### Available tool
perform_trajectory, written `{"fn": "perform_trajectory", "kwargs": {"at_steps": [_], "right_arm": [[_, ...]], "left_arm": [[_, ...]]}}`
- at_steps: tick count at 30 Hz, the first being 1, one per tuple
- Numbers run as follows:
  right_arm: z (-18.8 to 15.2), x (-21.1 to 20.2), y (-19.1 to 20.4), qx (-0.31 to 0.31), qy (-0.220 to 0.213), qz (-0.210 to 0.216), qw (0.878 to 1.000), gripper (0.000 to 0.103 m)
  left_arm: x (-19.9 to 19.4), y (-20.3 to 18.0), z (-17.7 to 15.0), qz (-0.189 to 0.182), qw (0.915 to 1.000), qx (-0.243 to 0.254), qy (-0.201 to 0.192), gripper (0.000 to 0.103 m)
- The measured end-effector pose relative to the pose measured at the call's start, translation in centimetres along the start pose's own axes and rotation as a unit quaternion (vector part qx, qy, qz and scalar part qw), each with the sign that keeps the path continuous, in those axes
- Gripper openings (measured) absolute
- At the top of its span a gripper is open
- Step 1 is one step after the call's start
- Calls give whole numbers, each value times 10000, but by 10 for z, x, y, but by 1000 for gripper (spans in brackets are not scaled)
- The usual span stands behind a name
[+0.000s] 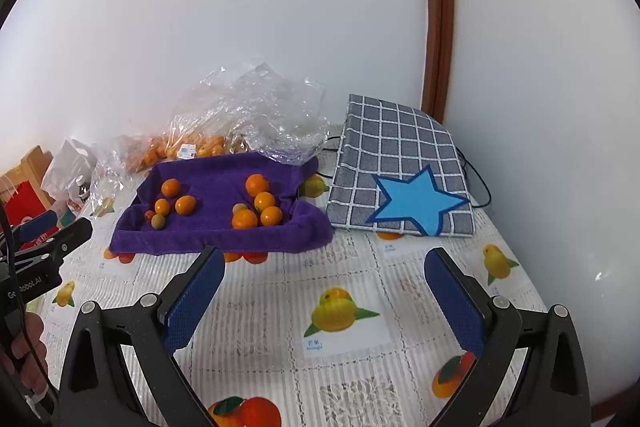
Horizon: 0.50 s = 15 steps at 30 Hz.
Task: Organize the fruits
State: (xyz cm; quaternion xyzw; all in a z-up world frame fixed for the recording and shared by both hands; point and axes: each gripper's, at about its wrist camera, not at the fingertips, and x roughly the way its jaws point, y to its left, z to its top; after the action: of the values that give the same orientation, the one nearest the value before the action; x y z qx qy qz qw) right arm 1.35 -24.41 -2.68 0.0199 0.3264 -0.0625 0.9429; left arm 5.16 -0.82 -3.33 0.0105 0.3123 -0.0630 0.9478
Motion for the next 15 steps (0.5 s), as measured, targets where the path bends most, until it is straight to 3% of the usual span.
{"fn": "perform_trajectory", "kwargs": {"at_steps": [15], "right_arm": [[-3, -21, -6, 49, -70, -105, 9999, 99]], "left_arm": [[-17, -3, 3, 15, 9999, -59, -160, 87]]}}
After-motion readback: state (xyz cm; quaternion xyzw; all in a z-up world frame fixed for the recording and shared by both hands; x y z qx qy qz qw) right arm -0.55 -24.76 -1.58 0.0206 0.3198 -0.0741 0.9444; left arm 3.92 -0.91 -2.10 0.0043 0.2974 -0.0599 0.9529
